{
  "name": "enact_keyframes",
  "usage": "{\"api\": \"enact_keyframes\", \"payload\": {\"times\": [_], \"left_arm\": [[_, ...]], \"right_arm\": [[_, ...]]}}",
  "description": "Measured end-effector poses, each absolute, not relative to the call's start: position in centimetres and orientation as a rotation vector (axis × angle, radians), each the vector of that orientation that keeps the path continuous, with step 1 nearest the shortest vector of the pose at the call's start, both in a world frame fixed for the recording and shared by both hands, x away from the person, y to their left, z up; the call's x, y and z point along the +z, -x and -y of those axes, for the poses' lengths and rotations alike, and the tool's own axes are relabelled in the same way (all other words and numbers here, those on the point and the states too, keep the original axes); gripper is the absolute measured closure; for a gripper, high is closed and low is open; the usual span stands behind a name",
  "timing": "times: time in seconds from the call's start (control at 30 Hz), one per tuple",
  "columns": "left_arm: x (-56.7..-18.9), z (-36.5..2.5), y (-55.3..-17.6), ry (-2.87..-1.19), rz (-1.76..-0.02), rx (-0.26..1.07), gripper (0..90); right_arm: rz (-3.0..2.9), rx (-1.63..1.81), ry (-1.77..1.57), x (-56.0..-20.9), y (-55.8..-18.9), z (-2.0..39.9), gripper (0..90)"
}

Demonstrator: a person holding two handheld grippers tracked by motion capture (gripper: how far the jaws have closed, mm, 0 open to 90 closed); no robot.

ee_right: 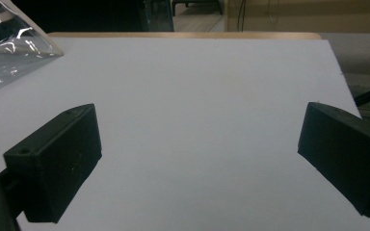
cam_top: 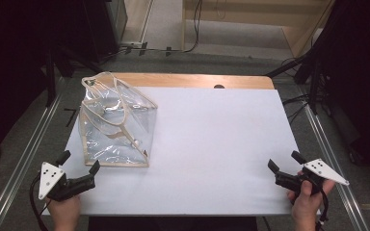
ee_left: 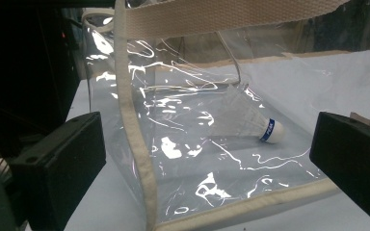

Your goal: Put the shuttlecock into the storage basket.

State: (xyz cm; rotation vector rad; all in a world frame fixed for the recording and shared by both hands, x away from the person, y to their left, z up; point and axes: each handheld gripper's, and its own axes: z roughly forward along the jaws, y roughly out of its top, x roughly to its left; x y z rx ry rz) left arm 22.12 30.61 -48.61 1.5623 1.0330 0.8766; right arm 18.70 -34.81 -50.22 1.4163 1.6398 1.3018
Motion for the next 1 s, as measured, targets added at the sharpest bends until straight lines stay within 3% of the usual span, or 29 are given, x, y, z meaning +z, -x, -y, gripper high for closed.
{"api": "enact_keyframes", "payload": {"times": [1.0], "left_arm": [[-48.5,-31.2,-22.0,-1.54,-1.042,0.85,0.0]], "right_arm": [[-1.575,1.303,-1.445,-51.4,-18.8,36.6,0.0]]}}
